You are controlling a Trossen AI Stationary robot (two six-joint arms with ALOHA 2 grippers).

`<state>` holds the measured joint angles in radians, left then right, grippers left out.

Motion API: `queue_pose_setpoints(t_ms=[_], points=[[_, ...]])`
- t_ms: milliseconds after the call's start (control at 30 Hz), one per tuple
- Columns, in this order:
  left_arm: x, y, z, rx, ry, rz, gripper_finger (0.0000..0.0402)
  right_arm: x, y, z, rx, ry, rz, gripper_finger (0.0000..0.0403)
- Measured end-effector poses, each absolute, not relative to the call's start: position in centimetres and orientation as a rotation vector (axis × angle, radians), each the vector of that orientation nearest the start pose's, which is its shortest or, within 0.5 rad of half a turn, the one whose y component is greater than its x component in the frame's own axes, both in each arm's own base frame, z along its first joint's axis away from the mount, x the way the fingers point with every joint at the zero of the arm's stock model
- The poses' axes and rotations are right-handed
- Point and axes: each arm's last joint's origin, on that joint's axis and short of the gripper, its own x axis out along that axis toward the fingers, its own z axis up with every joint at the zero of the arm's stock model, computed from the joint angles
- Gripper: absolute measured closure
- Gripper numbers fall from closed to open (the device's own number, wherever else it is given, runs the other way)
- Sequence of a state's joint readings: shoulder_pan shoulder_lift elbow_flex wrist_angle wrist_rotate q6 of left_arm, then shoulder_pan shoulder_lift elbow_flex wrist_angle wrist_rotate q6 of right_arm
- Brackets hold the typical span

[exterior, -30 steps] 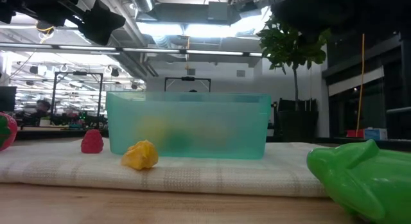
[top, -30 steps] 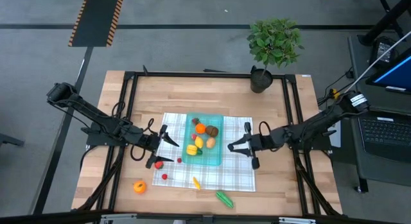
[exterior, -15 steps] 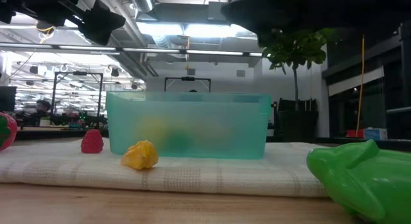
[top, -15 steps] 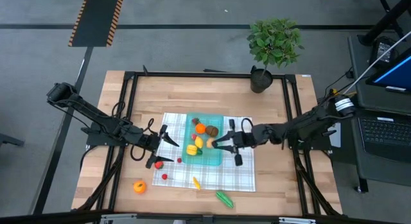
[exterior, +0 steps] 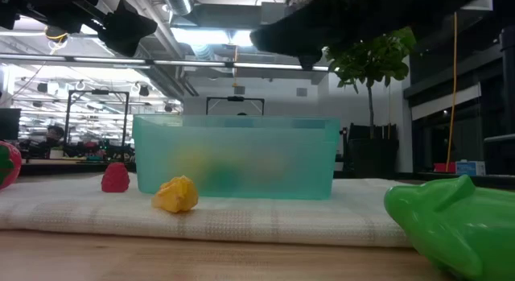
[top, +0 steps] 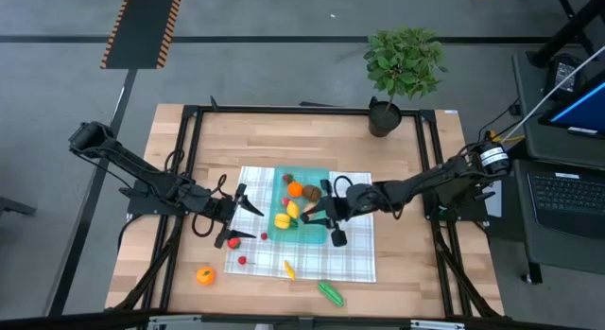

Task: Pick and placing Produce into tupperware
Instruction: Put the blackberry into the blue bin

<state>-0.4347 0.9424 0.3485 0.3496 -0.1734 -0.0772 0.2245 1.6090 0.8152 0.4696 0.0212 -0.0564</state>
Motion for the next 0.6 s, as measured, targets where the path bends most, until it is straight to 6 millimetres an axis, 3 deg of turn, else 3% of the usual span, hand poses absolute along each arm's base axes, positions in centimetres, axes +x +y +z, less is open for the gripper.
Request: queue_pose_setpoints(t_ms=[400,600], points=[[17.9,-7.8,20.6,-0.005,0.244,-0.251,0.0104,33.4,7.5,22.5,-0.114,0.71,0.255,0.031],[17.9,-7.8,20.6,-0.005,0.244,-0.25,0.0104,33.6,6.8,22.9,-0.095,0.733,0.23,0.031]])
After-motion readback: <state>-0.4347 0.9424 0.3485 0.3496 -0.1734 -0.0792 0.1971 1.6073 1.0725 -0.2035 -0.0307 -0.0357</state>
